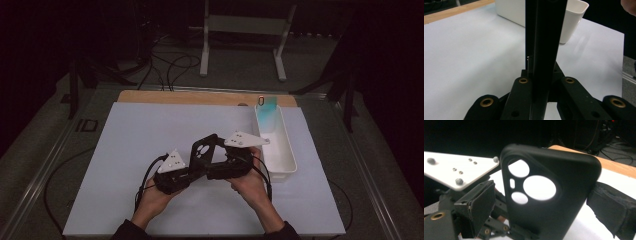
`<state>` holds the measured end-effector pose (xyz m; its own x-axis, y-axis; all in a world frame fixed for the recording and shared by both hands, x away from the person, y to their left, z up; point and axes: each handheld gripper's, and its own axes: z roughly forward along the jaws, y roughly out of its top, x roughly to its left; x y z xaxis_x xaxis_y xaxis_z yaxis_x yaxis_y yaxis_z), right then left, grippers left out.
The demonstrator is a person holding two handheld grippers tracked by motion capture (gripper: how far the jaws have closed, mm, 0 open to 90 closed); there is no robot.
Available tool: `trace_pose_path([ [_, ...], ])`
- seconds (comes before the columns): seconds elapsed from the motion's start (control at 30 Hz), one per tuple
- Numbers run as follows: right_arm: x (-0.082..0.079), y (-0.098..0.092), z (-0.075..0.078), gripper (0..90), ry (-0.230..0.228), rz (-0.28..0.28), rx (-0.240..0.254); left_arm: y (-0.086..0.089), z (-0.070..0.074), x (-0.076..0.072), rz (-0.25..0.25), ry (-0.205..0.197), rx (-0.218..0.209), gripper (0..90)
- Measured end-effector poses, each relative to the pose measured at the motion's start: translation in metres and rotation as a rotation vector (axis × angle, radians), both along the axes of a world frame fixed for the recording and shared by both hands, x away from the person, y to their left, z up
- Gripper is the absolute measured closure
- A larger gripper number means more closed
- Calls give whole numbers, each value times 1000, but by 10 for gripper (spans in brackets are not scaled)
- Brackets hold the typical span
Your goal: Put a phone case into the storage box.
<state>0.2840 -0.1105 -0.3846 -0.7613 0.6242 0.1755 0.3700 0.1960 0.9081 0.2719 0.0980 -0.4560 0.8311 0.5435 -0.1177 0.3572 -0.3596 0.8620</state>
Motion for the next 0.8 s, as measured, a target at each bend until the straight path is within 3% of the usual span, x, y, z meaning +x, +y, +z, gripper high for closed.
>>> trace_pose_path([
  [0.33,2,7,-3,109,11,-80,4,-9,-2,-3,1,9,-1,855],
  [0.8,-1,10,-3,133,-5,-101,-18,-14,-3,-5,4,10,4,850],
])
